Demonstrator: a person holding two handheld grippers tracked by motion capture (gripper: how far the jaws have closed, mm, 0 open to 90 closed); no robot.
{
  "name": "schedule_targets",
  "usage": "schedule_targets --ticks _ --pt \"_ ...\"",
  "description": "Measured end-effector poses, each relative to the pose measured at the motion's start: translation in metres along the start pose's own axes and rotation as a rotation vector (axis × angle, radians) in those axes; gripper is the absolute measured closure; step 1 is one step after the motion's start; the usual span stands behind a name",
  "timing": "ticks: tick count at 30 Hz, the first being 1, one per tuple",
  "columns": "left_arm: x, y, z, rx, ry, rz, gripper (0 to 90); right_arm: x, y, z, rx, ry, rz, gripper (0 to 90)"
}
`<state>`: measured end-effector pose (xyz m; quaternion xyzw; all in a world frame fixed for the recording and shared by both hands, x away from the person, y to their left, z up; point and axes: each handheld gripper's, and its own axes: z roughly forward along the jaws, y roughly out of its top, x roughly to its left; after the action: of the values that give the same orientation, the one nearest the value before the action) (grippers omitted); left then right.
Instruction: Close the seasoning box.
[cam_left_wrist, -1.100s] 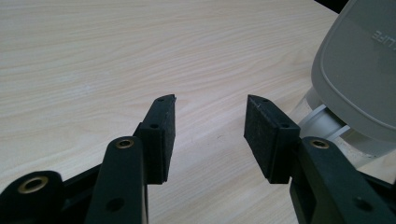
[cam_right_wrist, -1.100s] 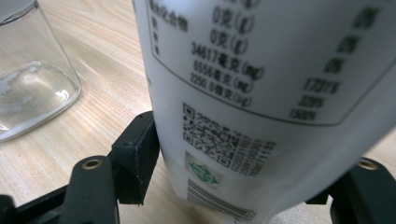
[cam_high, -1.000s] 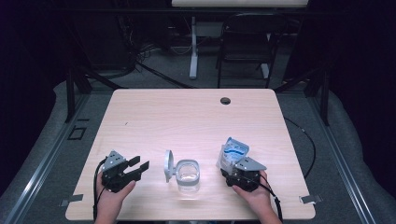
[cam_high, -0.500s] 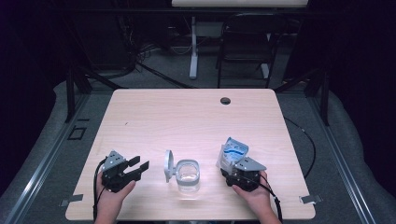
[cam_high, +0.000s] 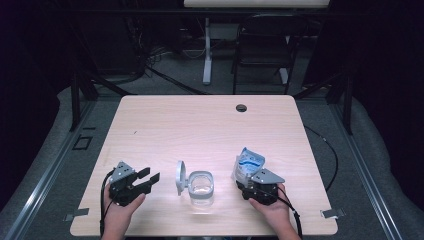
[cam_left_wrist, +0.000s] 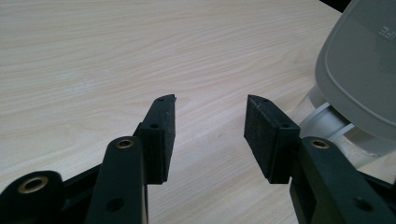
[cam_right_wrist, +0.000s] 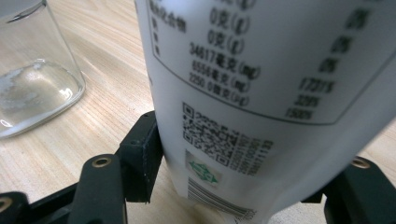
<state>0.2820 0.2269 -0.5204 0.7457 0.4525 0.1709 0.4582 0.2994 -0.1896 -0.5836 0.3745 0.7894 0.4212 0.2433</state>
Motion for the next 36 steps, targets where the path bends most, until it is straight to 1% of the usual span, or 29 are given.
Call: schedule_targets --ticks 10,16,18,20,21,23,24,30,36 --pt "0.0 0.0 0.0 -0.002 0.0 0.003 53.5 0.0 0.0 -0.001 0.003 -0.002 -0.004 37.4" --pt "0.0 0.001 -0.001 -0.004 0.0 0.004 53.5 0.002 0.0 -0.001 -0.001 -0.006 0.003 37.6" --pt "0.0 0.001 -0.001 -0.006 0.001 0.002 53.5 0.003 0.001 -0.001 0.002 -0.014 -0.008 37.8" --pt "0.0 0.001 -0.001 -0.005 0.002 0.005 53.5 0.003 0.001 -0.002 0.004 -0.015 -0.012 37.8" --pt "0.0 0.001 -0.001 -0.005 0.003 0.005 53.4 0.004 0.001 -0.002 -0.004 -0.015 -0.009 37.9" --pt "-0.001 0.0 -0.001 -0.006 0.001 0.002 53.5 0.003 0.001 -0.004 0.011 -0.015 -0.024 37.9" --pt "-0.001 0.001 -0.001 0.005 -0.001 0.005 53.5 0.003 0.001 -0.004 0.011 -0.015 -0.024 37.9" --pt "-0.001 0.0 -0.001 0.01 0.001 0.01 53.4 0.002 0.002 -0.008 0.019 -0.033 -0.041 38.0" --pt "0.0 0.0 0.0 0.009 0.001 0.009 53.5 0.005 0.007 -0.014 -0.004 -0.041 -0.061 38.1"
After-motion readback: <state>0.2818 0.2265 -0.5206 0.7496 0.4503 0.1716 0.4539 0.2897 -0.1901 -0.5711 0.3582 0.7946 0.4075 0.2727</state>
